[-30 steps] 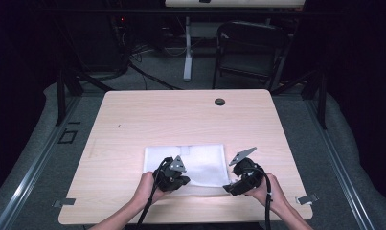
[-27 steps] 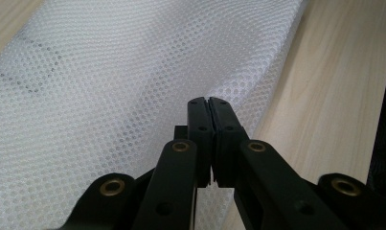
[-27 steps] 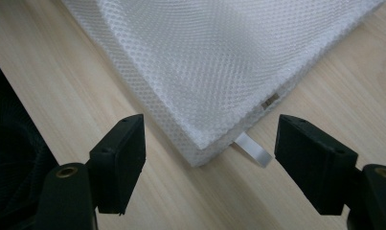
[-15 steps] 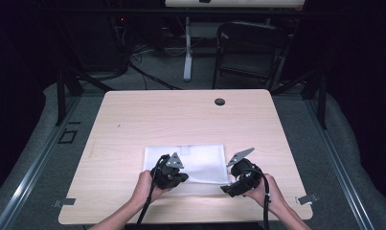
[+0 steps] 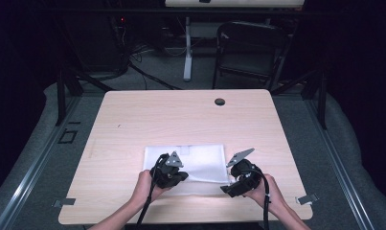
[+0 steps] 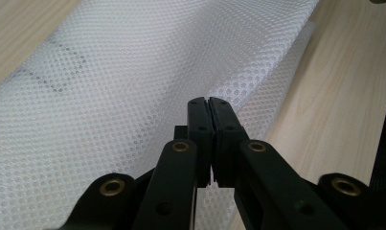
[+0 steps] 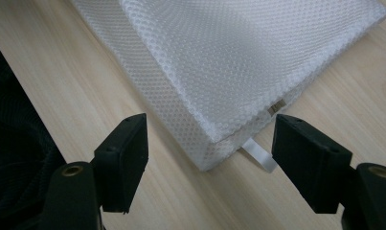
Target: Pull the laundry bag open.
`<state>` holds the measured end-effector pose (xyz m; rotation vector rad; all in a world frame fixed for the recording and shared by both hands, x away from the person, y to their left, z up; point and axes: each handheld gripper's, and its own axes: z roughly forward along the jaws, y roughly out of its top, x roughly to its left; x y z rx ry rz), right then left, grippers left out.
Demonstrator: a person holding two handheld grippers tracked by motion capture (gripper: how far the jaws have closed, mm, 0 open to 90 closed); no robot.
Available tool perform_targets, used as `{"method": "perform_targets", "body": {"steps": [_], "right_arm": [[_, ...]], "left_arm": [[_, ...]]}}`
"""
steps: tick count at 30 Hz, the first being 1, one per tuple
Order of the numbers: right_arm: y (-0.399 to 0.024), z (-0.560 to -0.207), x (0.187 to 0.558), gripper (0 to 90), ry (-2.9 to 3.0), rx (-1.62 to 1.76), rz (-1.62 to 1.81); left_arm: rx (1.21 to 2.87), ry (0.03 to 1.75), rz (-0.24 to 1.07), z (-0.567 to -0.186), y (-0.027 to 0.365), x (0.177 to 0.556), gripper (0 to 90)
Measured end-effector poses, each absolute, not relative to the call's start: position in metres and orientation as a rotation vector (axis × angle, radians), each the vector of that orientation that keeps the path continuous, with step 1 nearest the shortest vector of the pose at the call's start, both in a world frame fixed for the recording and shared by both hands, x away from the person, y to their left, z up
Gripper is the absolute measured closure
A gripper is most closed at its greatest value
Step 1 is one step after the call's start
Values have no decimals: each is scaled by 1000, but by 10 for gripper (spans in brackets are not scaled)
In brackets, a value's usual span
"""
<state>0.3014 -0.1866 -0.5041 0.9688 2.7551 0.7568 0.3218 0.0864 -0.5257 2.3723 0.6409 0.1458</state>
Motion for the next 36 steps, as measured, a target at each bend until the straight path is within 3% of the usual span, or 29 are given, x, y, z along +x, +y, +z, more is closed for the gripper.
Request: {"method": "perform_targets", "body": {"steps": [12,17,30,33,36], "right_arm": [[-178,-499,293,319,2739,907,813],[-168,-497,288,383,2743,847,840],[-131,-522,290,842,2728,731,818],[-120,-533,291,900,2731,693,752],[-114,-541,291,900,2728,675,743]], "left_arm": [[2358,701,188,-515,85,325,887],[2341,709,194,-509,87,329,888],[2332,737,241,-495,90,336,888],[2332,745,261,-492,89,337,888],[2336,748,278,-488,88,339,888]]}}
